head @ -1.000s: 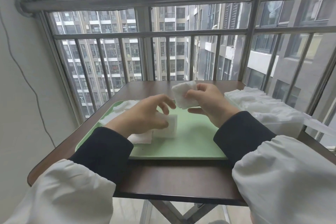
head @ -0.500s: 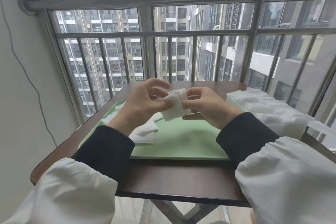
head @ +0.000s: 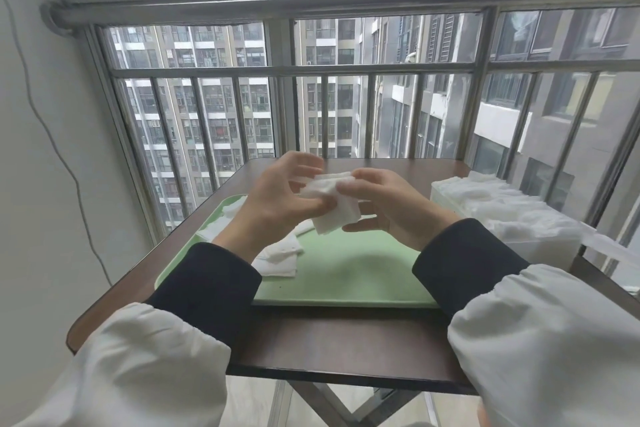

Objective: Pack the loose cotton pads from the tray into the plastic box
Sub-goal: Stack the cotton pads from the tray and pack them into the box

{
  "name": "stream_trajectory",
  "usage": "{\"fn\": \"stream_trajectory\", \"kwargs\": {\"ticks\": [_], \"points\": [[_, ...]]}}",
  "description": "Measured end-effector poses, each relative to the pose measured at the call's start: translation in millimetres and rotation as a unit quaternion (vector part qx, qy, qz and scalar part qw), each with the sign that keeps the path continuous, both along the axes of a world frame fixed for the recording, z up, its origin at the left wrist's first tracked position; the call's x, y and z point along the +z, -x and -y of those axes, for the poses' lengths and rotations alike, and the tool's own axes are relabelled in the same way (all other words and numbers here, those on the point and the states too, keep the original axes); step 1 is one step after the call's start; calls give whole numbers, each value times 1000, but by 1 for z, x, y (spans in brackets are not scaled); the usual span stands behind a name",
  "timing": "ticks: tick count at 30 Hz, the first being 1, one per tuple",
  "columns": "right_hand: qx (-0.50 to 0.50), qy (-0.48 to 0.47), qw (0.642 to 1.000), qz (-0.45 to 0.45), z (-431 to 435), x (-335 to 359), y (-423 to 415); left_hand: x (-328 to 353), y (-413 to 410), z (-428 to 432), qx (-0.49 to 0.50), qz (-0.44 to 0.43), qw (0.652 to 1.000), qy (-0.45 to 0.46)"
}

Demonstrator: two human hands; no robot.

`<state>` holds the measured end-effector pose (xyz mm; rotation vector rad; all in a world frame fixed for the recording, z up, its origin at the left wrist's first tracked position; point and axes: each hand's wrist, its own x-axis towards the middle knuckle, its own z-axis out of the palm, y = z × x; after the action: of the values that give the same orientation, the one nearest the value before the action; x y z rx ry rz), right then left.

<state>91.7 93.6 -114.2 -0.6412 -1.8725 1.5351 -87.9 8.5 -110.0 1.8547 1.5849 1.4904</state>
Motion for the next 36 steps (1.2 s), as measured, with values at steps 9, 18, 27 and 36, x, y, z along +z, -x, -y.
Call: {"fn": "stream_trajectory", "kwargs": {"ticks": [9, 18, 27, 36], "points": [[-9, -52, 999, 7, 3, -2, 0, -4, 6, -1, -58, 149, 987, 32], [-18, -46, 999, 13, 5, 0, 3, -5, 12, -2, -55, 182, 981, 32], [-100, -228, 968, 20, 20, 13, 4, 2, 3, 4, -47, 156, 987, -7], [-72, -305, 931, 185, 39, 59, -31, 23, -27, 16, -45, 158, 985, -43]]}}
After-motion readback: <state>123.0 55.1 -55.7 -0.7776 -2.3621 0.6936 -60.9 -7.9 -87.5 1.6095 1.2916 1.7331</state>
